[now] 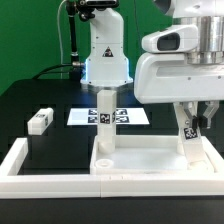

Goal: Assemble desk

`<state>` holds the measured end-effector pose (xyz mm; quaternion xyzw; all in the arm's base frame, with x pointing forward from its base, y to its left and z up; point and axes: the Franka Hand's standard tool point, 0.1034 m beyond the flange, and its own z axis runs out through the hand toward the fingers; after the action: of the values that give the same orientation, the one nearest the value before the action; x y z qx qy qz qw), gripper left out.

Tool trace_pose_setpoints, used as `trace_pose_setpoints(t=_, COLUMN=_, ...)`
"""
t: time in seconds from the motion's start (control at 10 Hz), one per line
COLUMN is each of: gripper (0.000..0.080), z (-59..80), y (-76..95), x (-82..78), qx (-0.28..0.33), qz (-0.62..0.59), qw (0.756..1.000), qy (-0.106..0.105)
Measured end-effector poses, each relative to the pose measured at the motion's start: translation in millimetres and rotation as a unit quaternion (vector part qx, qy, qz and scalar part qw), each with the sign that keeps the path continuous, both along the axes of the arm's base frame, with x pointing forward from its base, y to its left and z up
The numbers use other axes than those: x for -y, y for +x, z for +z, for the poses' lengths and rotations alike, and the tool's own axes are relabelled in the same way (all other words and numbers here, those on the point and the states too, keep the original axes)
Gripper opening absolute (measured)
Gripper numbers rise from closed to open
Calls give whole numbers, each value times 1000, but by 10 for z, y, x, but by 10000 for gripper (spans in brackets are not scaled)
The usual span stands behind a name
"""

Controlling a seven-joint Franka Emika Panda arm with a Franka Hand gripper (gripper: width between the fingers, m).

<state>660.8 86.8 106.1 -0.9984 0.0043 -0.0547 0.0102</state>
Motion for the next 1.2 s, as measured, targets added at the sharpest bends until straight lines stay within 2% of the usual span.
trace_pose_setpoints(t=0.5, gripper=2, z=-5, y=-13, x=15, qx=-3, qz=25, qw=1000, qy=-5)
trace_pose_setpoints(t=0.6, gripper=11, z=73, y=13, x=80, qx=3, qz=67, qw=998, qy=-5)
trace_pose_setpoints(t=0.7, gripper=178, z=325, y=-62, x=306, qx=11, qz=45, qw=999, qy=1)
trace_pose_setpoints(t=0.8, gripper=178, z=380, y=-258, x=322, qx=3, qz=35, qw=999, qy=-1)
trace_pose_setpoints(t=0.9, gripper=312, z=382, y=-181, x=280, qx=11, qz=38, qw=999, qy=-2)
trace_pose_setpoints(t=1.0, gripper=500, z=384, y=-170, x=301, qx=12, qz=37, qw=999, qy=-2)
trace_pose_setpoints(t=1.1, gripper=500, z=340, y=-195, x=331, qx=6, qz=28, qw=1000, qy=3)
trace_pose_setpoints(t=1.2, gripper=618, z=340, y=-148, x=398, qx=6, qz=4, qw=1000, qy=15)
